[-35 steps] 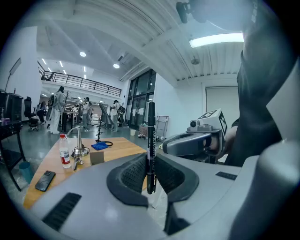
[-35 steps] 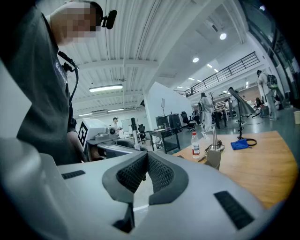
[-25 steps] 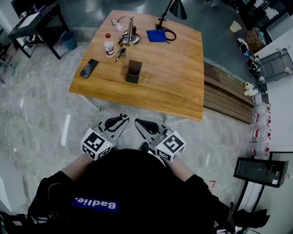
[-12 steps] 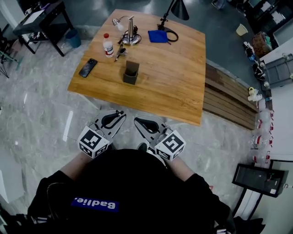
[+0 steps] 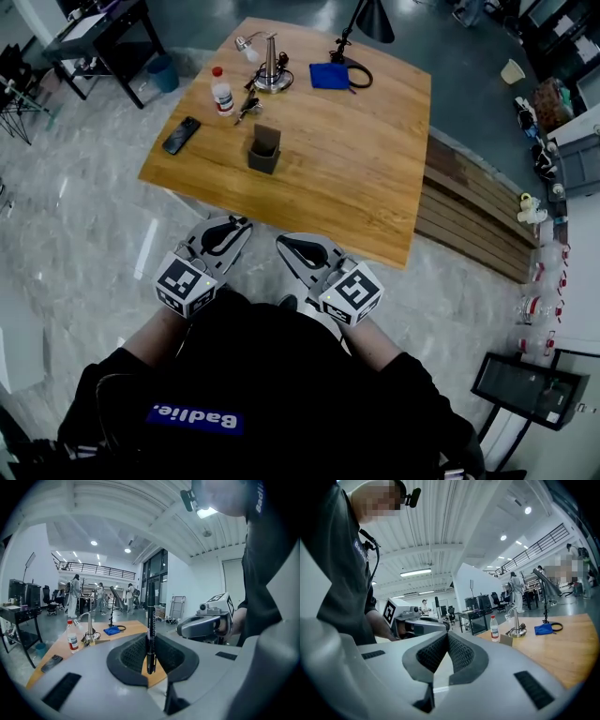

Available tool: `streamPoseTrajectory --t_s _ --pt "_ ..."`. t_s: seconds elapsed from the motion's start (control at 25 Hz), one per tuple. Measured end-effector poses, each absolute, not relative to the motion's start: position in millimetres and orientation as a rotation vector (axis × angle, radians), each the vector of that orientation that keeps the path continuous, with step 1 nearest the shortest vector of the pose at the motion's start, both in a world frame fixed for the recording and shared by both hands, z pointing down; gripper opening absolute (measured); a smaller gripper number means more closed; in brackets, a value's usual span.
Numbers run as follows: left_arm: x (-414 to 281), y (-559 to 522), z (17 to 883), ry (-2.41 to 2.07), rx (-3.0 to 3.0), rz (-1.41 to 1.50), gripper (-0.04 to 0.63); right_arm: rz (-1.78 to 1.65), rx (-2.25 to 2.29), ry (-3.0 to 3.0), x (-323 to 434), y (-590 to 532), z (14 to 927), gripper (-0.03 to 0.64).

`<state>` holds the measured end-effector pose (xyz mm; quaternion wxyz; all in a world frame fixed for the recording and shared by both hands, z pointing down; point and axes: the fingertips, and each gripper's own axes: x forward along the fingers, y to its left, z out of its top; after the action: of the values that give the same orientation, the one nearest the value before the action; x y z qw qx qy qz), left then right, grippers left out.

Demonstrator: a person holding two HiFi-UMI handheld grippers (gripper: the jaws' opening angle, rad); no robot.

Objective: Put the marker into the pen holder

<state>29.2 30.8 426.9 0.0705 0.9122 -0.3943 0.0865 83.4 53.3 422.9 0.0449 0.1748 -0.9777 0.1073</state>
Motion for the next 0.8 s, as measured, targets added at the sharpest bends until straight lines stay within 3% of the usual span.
streamPoseTrajectory --t_s 0.8 --pt "-28 -112 424 -1.081 2.836 0.181 0.054 0.377 0.788 -2.895 44 -51 429 0.006"
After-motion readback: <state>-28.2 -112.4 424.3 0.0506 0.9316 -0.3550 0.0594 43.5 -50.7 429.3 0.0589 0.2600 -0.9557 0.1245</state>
